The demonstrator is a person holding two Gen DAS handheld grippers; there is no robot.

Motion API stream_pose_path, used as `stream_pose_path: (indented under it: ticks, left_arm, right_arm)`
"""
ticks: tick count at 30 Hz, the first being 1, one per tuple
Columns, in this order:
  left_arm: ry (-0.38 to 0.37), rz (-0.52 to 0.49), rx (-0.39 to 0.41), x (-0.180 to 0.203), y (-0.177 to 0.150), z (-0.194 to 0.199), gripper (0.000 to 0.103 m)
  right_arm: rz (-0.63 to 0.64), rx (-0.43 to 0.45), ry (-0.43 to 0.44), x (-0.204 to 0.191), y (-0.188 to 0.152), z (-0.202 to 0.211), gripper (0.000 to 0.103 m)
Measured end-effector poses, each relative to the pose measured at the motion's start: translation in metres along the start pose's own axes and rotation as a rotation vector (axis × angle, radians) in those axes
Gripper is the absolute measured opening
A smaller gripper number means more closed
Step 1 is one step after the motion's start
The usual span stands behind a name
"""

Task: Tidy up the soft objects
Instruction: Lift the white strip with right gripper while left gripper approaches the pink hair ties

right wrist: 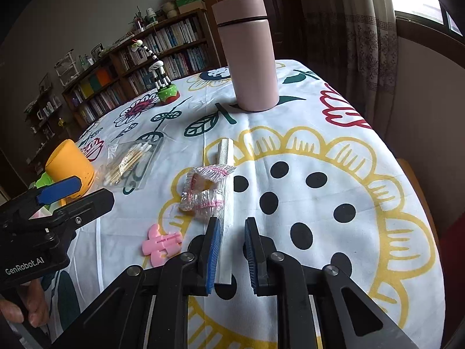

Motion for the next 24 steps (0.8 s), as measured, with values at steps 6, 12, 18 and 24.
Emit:
stream_pose_path:
  ticks: [6, 12, 18, 24]
  left_arm:
    - [0.011, 0.006, -0.015, -0.001, -0.001, -0.008, 0.080]
    - [0.021, 0.021, -0.018, -0.005, 0.000, -0.012, 0.080]
    - [0.004, -0.009, -0.018, 0.003, 0.003, -0.018, 0.080]
    - [-0.084, -0.016, -0.049, 0.016, 0.007, -0.032, 0.080]
  right_arm:
    - [0.038, -0.004, 0.039, -0.014, 0.000, -0.002, 0.022]
    - [0.096, 0.002, 0.041, -0.027, -0.001, -0.002, 0.032]
    - [0.036, 0.001, -0.029, -0.005, 0.001, -0.002, 0.009]
    - [0.012, 0.017, -0.034, 0.007, 0.000, 0.007, 0.009]
Point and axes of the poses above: each gripper's, at about its wrist camera, not at the fingertips, and z roughly against the way its jaws point, x to its right, y to its top, the point moved 6 cm from there along -z, roughly the way its jaws point, and after that the axes turned 11 degrees about -y, right-handed, at the moved point
